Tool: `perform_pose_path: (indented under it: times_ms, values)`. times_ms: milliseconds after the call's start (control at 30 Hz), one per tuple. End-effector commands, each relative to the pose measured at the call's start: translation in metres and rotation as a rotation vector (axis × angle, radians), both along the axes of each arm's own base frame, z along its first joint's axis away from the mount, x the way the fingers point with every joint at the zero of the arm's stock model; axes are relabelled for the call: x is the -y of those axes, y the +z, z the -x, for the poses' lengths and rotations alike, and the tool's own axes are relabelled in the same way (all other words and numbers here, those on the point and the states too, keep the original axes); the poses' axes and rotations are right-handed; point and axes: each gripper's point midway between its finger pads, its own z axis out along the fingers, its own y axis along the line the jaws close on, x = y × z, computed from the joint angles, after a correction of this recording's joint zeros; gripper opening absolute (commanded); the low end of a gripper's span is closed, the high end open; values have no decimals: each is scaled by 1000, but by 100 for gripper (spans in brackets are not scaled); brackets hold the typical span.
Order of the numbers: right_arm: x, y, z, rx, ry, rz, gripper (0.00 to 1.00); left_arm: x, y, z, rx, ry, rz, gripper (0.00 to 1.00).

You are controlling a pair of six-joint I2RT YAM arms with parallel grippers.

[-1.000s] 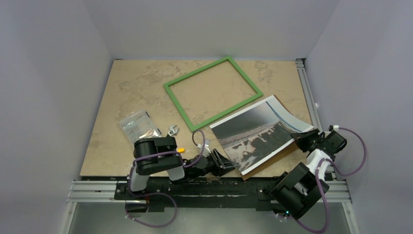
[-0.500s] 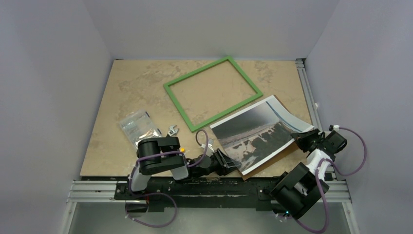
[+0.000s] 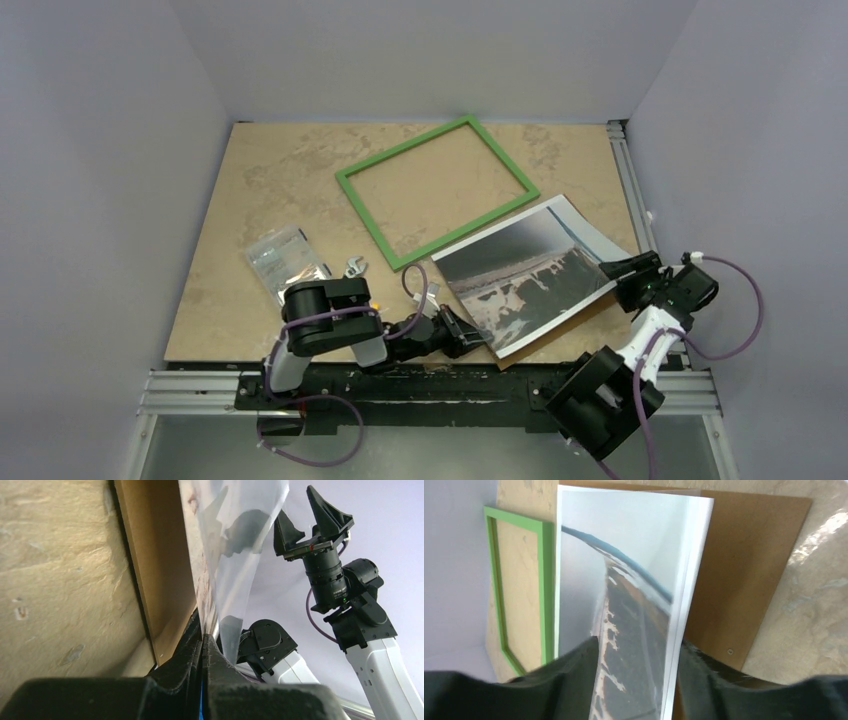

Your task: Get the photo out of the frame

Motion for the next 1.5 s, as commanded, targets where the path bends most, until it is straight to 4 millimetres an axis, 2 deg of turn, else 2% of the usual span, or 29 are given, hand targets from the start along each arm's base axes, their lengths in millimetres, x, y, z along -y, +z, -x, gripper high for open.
perform_pose_path:
  times_ms: [0,67,133,300,467,567,800,900,1067,1333,1467]
  values:
    - [15,15,5,-45,-49,93,64,5,48,-4,41,-2,160,0]
    - [21,16,8,-71,-95,142,76,5,53,-1,30,-14,163,0]
    - [27,19,8,-104,-132,204,80,4,56,2,14,-26,153,0]
    - [24,45,-7,-191,-107,380,82,-1,67,11,-81,-69,106,0]
    - [12,79,-18,-127,-48,466,81,-11,80,25,-150,-126,-7,0]
    - [4,98,-23,-86,-6,486,80,-21,79,25,-156,-117,-65,0]
    - [-24,113,-31,-18,135,453,79,-30,102,18,-65,-140,-139,0]
    - [-35,117,-32,10,166,432,78,-34,117,19,-21,-149,-131,0]
    - [-49,123,-36,49,194,409,77,-41,157,27,1,-175,-55,0]
    - [-60,135,-37,91,204,390,76,-60,208,38,63,-205,-4,0]
    - [-65,140,-34,106,207,379,76,-69,235,40,159,-213,7,0]
